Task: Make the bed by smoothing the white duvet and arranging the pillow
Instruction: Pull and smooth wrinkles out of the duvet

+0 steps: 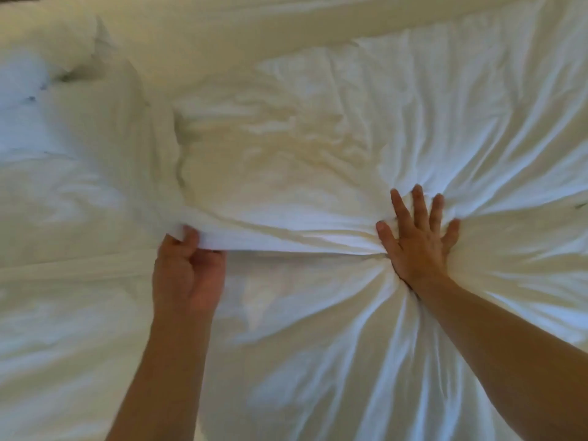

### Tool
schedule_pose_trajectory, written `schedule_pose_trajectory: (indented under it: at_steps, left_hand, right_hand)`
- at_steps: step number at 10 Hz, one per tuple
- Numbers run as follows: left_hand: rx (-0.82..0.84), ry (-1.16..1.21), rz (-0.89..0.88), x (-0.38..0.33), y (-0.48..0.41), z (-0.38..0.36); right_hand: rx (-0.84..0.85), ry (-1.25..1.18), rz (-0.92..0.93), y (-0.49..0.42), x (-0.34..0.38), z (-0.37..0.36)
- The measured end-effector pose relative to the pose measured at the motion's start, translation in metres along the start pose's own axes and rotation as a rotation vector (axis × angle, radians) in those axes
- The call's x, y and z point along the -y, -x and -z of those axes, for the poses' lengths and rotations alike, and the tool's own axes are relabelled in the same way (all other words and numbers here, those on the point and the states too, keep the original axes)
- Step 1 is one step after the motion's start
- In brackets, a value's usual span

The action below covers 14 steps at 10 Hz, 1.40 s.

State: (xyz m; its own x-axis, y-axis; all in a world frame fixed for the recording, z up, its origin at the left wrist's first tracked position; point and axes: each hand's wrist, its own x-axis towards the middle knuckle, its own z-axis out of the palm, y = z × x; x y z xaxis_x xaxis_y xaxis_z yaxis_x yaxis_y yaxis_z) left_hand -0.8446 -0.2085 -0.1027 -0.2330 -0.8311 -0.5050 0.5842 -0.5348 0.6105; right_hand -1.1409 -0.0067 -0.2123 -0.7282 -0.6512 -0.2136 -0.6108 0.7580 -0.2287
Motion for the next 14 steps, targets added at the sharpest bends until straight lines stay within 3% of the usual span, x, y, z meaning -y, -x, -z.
schedule_pose_trajectory:
  at_steps: [1,2,3,4,5,6,8,9,10,11,12,13,14]
  left_hand:
    - [-0.118,0.217,0.121,0.028,0.018,0.054]
    - [-0.232,0.199,0.176,0.03,0.008,0.055]
    - [-0.341,-0.023,0.106,0.014,0.009,0.038]
    - [-0.376,-0.363,-0.089,-0.001,0.009,0.019]
    - [-0.554,-1.138,-0.168,-0.007,-0.006,0.002]
    - [-0.541,-1.48,-0.243,-0.007,-0.021,0.002]
    - [-0.491,-1.169,-0.329,-0.034,-0.025,0.034]
    - [-0.176,-0.342,-0.181,-0.055,-0.007,0.045]
    - [-0.054,0.055,-0.103,-0.04,0.012,0.075]
    - [-0.201,0.134,0.001,-0.018,0.019,0.087]
    - [-0.223,0.107,0.016,-0.02,0.011,0.086]
    - [-0.173,0.041,0.074,-0.024,0.005,0.095]
    - [-0.127,0.005,0.087,-0.024,0.006,0.102]
  right_hand:
    - [0.012,-0.002,0.019,0.001,-0.003,0.0]
    - [0.004,-0.013,0.025,0.0,-0.004,-0.001]
    - [0.002,-0.015,0.024,0.0,-0.004,-0.001]
    - [0.001,-0.027,0.025,0.0,-0.005,0.0]
    - [-0.004,-0.028,0.024,0.0,-0.005,0.001]
    - [0.002,-0.04,0.018,0.001,-0.005,0.001]
    - [-0.006,-0.048,0.018,0.0,-0.005,0.0]
    - [0.003,-0.045,0.017,-0.001,-0.003,0.002]
    - [0.014,-0.052,0.023,0.001,-0.004,0.004]
    - [0.042,-0.059,0.015,0.002,-0.002,0.009]
    - [0.076,-0.067,-0.012,0.003,0.007,0.019]
    - [-0.001,-0.174,-0.089,0.023,0.041,0.035]
    - [-0.161,-0.258,0.108,0.075,0.129,0.036]
